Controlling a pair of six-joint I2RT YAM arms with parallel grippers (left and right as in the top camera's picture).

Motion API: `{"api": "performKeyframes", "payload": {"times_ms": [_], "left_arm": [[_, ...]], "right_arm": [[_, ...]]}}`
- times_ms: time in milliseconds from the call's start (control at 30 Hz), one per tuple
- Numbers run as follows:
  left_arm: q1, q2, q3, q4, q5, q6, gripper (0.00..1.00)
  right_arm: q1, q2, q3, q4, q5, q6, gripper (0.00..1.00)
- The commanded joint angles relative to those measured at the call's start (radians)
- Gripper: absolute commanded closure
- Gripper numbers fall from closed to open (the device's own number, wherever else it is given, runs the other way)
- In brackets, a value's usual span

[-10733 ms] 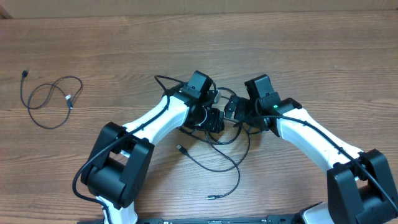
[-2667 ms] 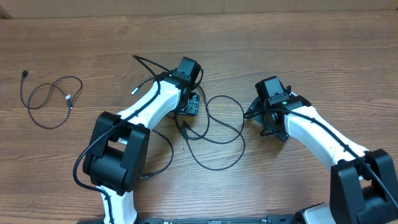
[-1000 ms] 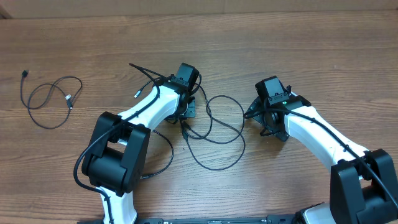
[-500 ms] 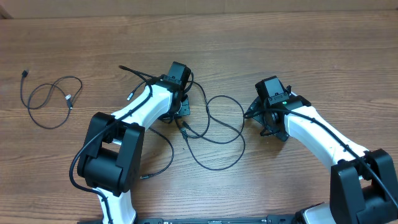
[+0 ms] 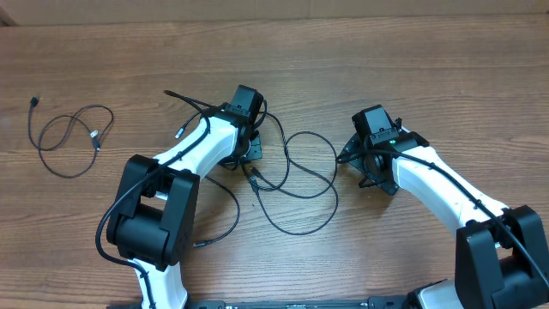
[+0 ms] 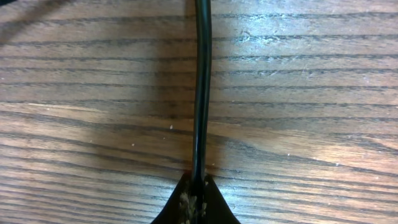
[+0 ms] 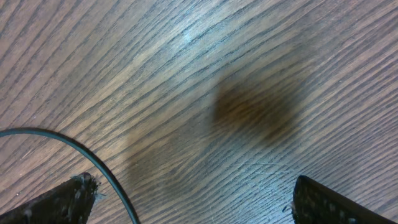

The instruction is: Untangle cables

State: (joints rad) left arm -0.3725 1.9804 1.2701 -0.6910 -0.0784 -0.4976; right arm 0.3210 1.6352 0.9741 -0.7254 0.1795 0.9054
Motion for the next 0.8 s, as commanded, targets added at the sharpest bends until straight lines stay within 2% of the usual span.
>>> {"api": "performKeyframes", "payload": {"times_ms": [0,67,100,133,167,233,467,533,567,600,633,767], "left_arm": [[0.006,0.028,-0.023,-0.013,-0.005,0.019,0.96],[0.007,0.028,-0.022,-0.011,-0.042,0.019,0.96],[0.008,0.028,-0.022,-0.011,-0.062,0.019,0.92],[0.008,0.028,-0.022,-0.011,-0.078,0.019,0.82],[0.008,0.028,-0.022,-0.011,-0.105,0.021,0.76],[0.008,0.027,-0.013,-0.019,-0.11,0.031,0.77],[0.008,0.026,0.132,-0.198,-0.098,0.046,0.61],[0.008,0.026,0.175,-0.266,-0.077,0.045,0.46],[0.008,0.026,0.187,-0.29,-0.065,0.045,0.32],[0.008,0.026,0.193,-0.311,-0.05,0.045,0.05],[0.007,0.026,0.193,-0.328,-0.043,0.045,0.0],[0.008,0.026,0.16,-0.356,-0.045,0.01,0.01]], "right_arm": [[-0.003,-0.015,-0.005,0.005,-0.002,0.008,0.0],[-0.003,-0.015,-0.005,0.005,-0.002,0.008,0.0],[-0.003,-0.015,-0.006,0.005,-0.002,0.008,0.0],[-0.003,-0.015,-0.005,0.005,-0.002,0.008,0.0],[-0.003,-0.015,-0.006,0.005,-0.002,0.008,0.0],[-0.003,-0.015,-0.006,0.005,-0.002,0.008,0.0],[-0.003,-0.015,-0.005,0.005,-0.002,0.008,0.0],[-0.003,-0.015,-0.005,0.005,-0.002,0.008,0.0],[-0.003,-0.015,-0.005,0.005,-0.002,0.008,0.0],[-0.003,-0.015,-0.005,0.005,-0.002,0.008,0.0],[-0.003,-0.015,-0.005,0.005,-0.002,0.008,0.0],[-0.003,-0.015,-0.005,0.005,-0.002,0.008,0.0]]}}
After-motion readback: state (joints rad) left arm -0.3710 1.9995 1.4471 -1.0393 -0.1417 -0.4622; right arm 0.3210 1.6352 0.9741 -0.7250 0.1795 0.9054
